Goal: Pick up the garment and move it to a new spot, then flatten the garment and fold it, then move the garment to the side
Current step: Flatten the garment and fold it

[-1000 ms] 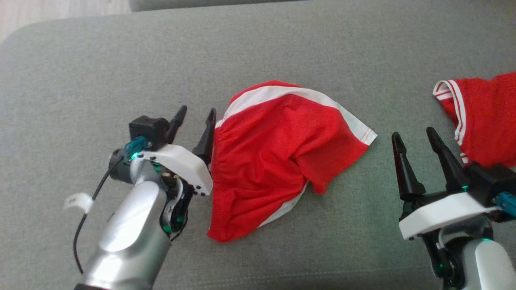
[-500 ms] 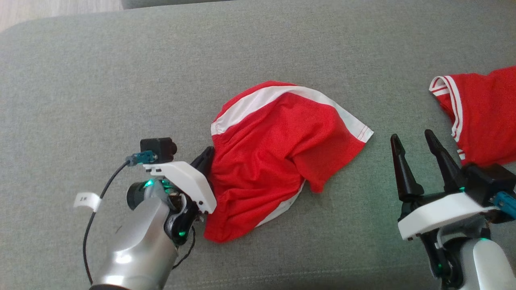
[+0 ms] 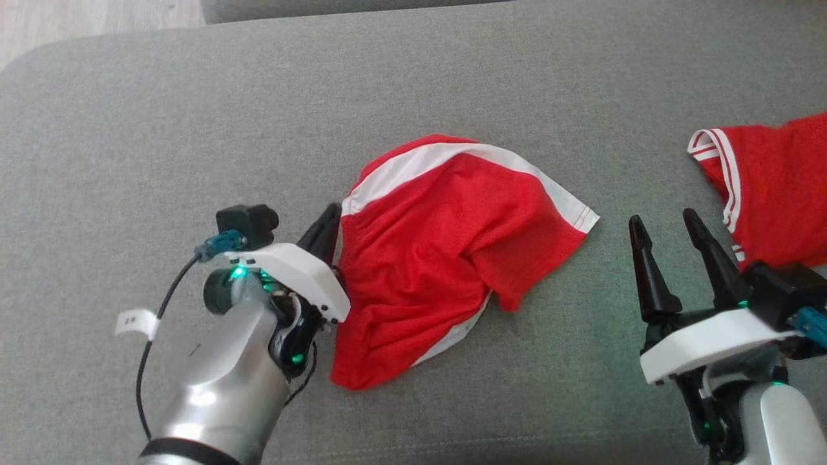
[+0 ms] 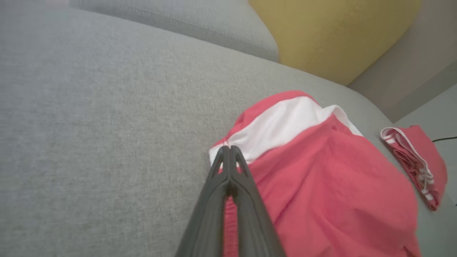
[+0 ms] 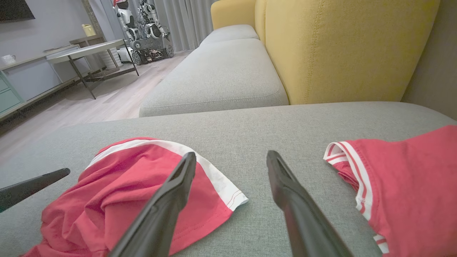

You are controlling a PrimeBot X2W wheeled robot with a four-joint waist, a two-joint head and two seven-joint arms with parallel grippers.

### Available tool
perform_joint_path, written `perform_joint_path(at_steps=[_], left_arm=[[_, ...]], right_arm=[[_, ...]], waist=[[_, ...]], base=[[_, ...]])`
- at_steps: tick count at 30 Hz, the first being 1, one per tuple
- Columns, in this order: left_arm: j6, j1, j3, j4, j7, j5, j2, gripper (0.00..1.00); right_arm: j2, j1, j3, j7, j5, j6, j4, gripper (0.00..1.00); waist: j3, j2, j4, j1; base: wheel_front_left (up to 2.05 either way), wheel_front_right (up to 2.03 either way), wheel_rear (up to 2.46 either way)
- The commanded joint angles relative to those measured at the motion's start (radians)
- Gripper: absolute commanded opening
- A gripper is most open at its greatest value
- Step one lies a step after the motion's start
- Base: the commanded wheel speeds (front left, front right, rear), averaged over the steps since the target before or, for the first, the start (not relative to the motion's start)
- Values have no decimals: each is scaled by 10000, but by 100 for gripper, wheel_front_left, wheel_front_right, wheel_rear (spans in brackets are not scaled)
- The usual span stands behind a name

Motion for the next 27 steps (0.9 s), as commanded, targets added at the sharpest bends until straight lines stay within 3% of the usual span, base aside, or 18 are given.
perform_joint_path(at_steps=[1, 2, 3, 4, 8, 15, 20, 27], left_arm=[[103, -514, 232, -287, -188, 173, 183, 0], [242, -550, 244, -363, -302, 301, 231, 0], [416, -577, 268, -476, -398, 448, 287, 85], [602, -601, 283, -643, -477, 637, 361, 100], [1401, -431, 537, -1779, -594, 1397, 714, 100], [2678, 1082, 1572, -5022, -604, 2801, 1433, 100], [3203, 2459, 2047, -6535, -605, 3228, 1870, 100], [3585, 4206, 2282, -7787, -544, 3174, 2305, 100]], right_arm=[[-76, -272, 192, -66, 70, -9, -330, 100], [-72, -261, 185, -70, 69, -9, -326, 100], [-69, -245, 178, -78, 67, -9, -327, 100], [-66, -229, 169, -83, 60, -9, -326, 100], [-78, -193, 191, -119, -14, -9, -353, 100], [-131, -144, 284, -189, -86, -9, -398, 100], [-160, -81, 400, -182, -101, -9, -405, 100], [-149, 166, 462, -131, -98, -9, -384, 100]], waist=[[-20, 0, 8, 0], [-51, 0, 20, 0], [-81, 0, 36, 0], [-111, 0, 54, 0], [-234, 0, 138, 0], [-514, 0, 244, 0], [-756, 0, 284, 0], [-1161, 0, 339, 0]], base=[[0, 0, 0], [0, 0, 0], [0, 0, 0], [0, 0, 0], [0, 0, 0], [0, 0, 0], [0, 0, 0], [0, 0, 0]])
